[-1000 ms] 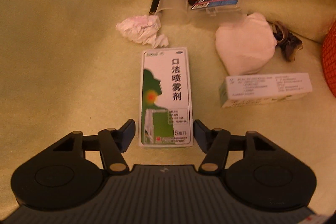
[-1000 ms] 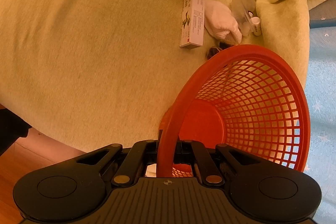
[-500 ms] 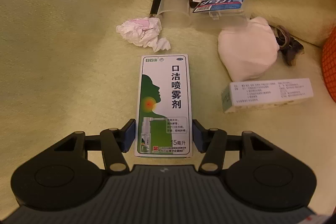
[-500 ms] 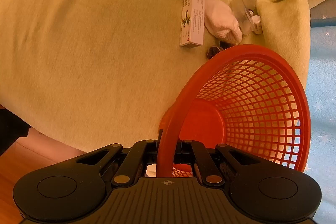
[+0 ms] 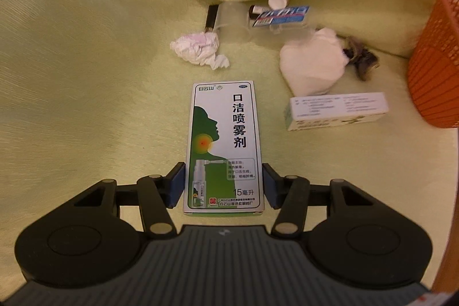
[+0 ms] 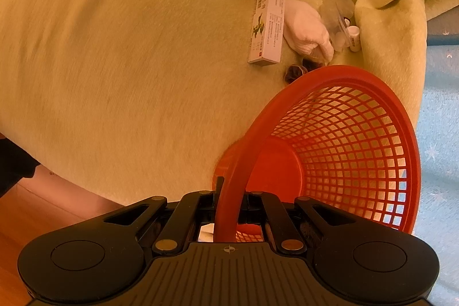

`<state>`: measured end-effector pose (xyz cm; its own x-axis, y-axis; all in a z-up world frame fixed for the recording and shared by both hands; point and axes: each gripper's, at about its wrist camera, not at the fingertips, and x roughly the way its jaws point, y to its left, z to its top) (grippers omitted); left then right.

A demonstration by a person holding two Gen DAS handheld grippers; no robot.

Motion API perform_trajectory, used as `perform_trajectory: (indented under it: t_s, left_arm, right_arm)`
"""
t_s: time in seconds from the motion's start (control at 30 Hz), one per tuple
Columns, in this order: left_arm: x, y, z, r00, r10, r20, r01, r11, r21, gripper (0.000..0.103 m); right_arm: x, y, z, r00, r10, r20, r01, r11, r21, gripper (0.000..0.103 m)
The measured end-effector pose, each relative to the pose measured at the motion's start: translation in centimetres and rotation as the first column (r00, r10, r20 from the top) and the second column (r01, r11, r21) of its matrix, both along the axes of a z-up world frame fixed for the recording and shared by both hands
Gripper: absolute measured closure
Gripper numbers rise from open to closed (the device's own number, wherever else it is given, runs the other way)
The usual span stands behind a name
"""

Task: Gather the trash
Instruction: 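Carry the spray box into the wastebasket and open the left tool while the right tool holds the basket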

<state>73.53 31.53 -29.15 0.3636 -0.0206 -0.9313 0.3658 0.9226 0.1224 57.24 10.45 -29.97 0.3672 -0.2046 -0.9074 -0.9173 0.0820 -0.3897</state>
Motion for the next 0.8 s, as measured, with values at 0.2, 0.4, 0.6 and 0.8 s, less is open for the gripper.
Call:
perform_trajectory:
  t_s: [0.2,0.4,0.6,0.8]
  left_arm:
    - [-0.8,-1.4,3.7,0.998,-0.055,0.03,0.057,0.996,-0.062,0.053]
    - [-1.3,-4.5,7.3,0.984,-0.169,0.06,0.175,0.975,-0.133,0.053]
    - [-1.4,-7.8,10.0,0.947,-0.308,0.089,0.32,0.923,-0.215,0.053]
    - [-1.2,-11.2,11.3,0.883,-0.454,0.117,0.468,0.846,-0.253,0.053]
  right_arm:
    - [-0.3,0.1,-0.2,1.0,0.015,0.006,-0.015,1.0,-0.01,0.102]
    - [-0.5,0.1,-0.4,1.0,0.029,0.012,-0.028,0.999,-0.024,0.102]
    - [-0.3,0.3,-0.5,0.999,0.043,0.005,-0.042,0.999,-0.032,0.102]
    - [-0.2,0.2,-0.4,0.999,0.047,0.003,-0.046,0.998,-0.034,0.102]
